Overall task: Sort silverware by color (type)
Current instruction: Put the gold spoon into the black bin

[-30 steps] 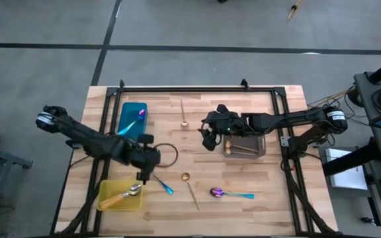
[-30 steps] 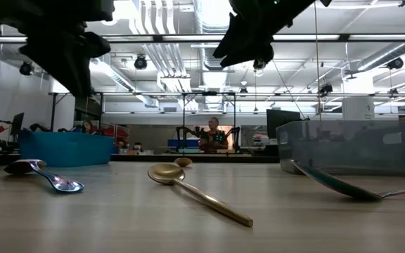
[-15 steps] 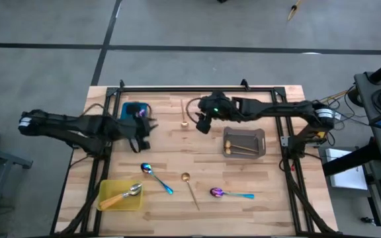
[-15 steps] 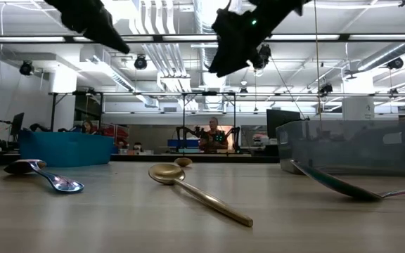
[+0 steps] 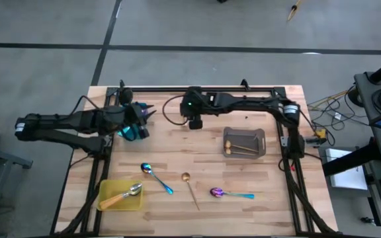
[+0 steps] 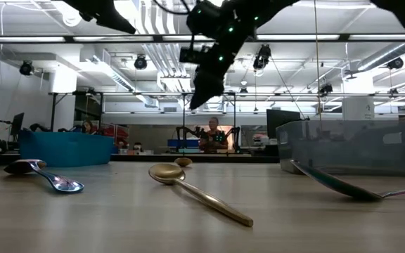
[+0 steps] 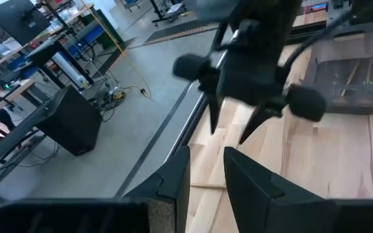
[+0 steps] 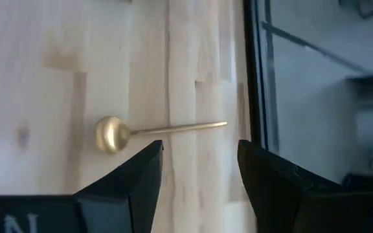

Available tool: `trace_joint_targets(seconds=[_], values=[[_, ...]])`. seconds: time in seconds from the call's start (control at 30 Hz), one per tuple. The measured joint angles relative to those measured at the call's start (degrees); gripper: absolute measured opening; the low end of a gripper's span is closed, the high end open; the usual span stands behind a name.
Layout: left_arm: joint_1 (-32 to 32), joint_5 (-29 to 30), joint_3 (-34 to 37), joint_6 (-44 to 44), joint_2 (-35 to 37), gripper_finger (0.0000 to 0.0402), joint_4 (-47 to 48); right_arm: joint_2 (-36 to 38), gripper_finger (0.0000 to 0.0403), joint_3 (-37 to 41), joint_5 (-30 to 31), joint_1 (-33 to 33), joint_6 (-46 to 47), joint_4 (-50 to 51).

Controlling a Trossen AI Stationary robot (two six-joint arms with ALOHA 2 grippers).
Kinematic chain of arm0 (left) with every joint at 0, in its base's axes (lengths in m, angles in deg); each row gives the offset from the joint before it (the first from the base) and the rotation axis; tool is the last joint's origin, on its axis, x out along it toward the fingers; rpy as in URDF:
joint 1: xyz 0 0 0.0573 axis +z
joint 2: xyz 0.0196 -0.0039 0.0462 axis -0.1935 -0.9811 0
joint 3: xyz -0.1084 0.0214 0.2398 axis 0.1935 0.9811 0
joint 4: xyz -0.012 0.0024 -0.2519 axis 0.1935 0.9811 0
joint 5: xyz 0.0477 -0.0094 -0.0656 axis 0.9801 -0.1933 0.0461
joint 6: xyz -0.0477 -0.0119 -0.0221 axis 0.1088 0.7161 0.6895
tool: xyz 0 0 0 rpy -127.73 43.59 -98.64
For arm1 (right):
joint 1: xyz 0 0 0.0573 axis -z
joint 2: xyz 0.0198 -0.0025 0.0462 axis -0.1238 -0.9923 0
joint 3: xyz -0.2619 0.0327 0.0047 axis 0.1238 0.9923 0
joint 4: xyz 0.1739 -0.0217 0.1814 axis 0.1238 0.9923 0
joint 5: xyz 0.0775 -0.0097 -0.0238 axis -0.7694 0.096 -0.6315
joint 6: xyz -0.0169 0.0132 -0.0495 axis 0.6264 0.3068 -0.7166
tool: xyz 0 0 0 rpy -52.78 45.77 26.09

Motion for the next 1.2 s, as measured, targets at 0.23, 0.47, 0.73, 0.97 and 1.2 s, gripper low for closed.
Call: trace_joint_targets(seconds=[0.23, 0.47, 0.73, 0.97, 1.2], values=[[0.0, 0.0, 0.0, 0.1, -0.9, 0.0076, 0.5, -7.2, 0.0191, -7.6, -1.1, 1.5, -12.5, -0.5], [0.0, 0.0, 0.0, 0.2, -1.2, 0.0076, 0.4, -17.0, 0.0191, -18.1, -1.1, 3.6, -6.5, 0.2], [0.0, 0.0, 0.0, 2.1, -1.2, 0.0076, 0.4, -24.0, 0.0191, -23.8, -2.8, 5.5, -1.1, 4.3], [0.0, 0.0, 0.0, 1.2, -1.3, 0.0076, 0.4, -24.7, 0.0178, -24.2, -16.2, 7.9, 4.7, 5.5], [0.0, 0.0, 0.0, 1.1, -1.3, 0.0076, 0.8, -24.7, 0.0112, -24.0, -21.1, 8.8, 5.4, 5.2]])
